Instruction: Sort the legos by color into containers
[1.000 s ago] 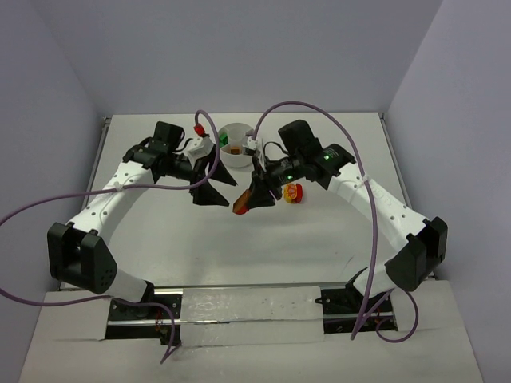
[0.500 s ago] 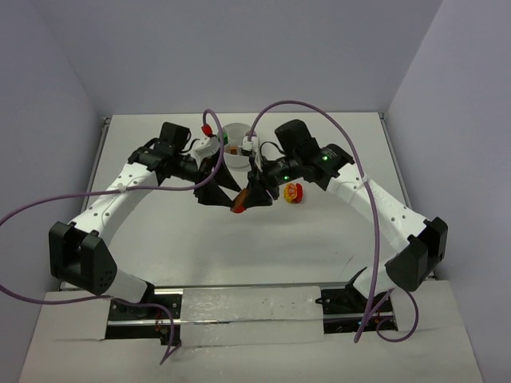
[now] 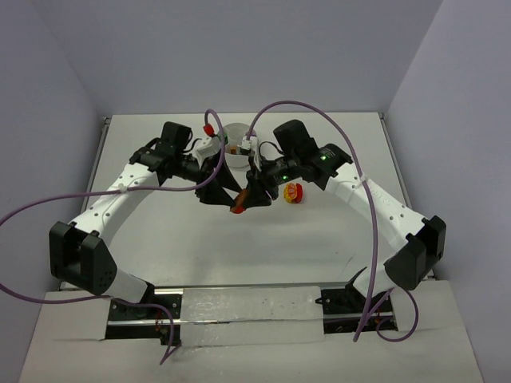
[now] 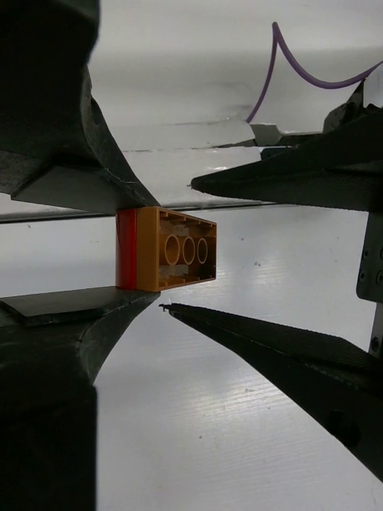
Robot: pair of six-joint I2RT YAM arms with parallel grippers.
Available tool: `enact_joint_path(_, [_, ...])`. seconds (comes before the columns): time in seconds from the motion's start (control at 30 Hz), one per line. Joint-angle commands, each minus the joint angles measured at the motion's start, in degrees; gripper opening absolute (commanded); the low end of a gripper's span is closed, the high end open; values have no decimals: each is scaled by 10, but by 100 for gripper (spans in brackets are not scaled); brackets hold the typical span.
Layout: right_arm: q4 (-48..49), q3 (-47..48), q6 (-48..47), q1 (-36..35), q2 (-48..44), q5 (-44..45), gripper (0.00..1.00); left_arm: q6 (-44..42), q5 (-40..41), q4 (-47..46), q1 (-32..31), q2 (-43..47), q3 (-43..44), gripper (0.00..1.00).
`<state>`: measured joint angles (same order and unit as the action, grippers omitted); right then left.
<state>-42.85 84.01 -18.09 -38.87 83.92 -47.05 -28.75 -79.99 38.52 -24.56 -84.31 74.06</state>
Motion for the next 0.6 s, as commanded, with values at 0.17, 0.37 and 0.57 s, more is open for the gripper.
enact_joint_path(0.17, [24, 30, 24, -6, 5, 8, 0, 5, -19, -7, -12, 9, 17, 60])
enact_joint_path(0.37, [29, 25, 31, -6, 4, 14, 0, 47, -9, -49, -13, 11, 7, 48])
enact_joint_path(0.57, [32, 21, 32, -7, 1, 15, 0, 95, -7, -93, -15, 14, -7, 35])
